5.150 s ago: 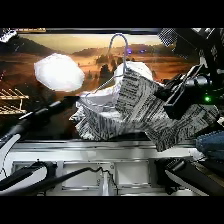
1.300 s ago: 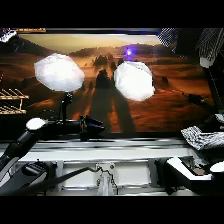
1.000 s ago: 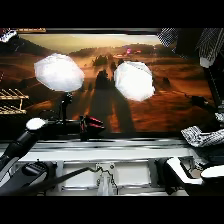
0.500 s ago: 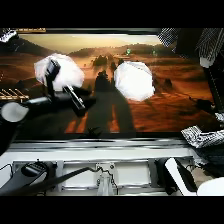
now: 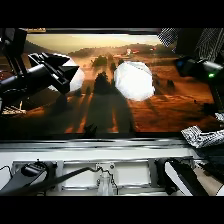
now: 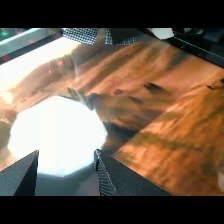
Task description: Fold the clothes and pants, and hang the long-sleeved shirts on hangers.
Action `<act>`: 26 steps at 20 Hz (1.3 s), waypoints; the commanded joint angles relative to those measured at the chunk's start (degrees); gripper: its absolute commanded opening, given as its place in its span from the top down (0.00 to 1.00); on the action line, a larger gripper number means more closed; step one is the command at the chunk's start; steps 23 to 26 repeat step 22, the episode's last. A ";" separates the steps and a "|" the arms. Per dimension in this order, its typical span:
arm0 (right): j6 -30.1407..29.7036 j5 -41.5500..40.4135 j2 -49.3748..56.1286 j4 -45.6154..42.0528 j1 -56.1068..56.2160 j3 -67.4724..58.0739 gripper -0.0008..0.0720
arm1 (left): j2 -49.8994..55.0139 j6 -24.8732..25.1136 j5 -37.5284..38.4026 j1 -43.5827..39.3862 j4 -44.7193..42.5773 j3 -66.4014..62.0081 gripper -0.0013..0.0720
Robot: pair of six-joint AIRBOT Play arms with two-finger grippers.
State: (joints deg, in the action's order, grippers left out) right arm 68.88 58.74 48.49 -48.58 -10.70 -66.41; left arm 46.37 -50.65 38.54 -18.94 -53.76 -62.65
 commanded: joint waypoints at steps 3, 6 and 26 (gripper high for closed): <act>-0.46 -2.86 -0.11 -1.20 4.00 3.30 0.29 | -0.04 -0.39 -0.42 0.37 -1.31 -0.44 0.50; -0.46 -2.84 -0.11 -1.20 4.00 3.30 0.29 | -0.04 -0.37 -0.42 0.37 -1.31 -0.44 0.50; -0.46 -2.86 -0.11 -1.20 4.00 3.30 0.29 | -0.04 -0.39 -0.42 0.37 -1.31 -0.44 0.50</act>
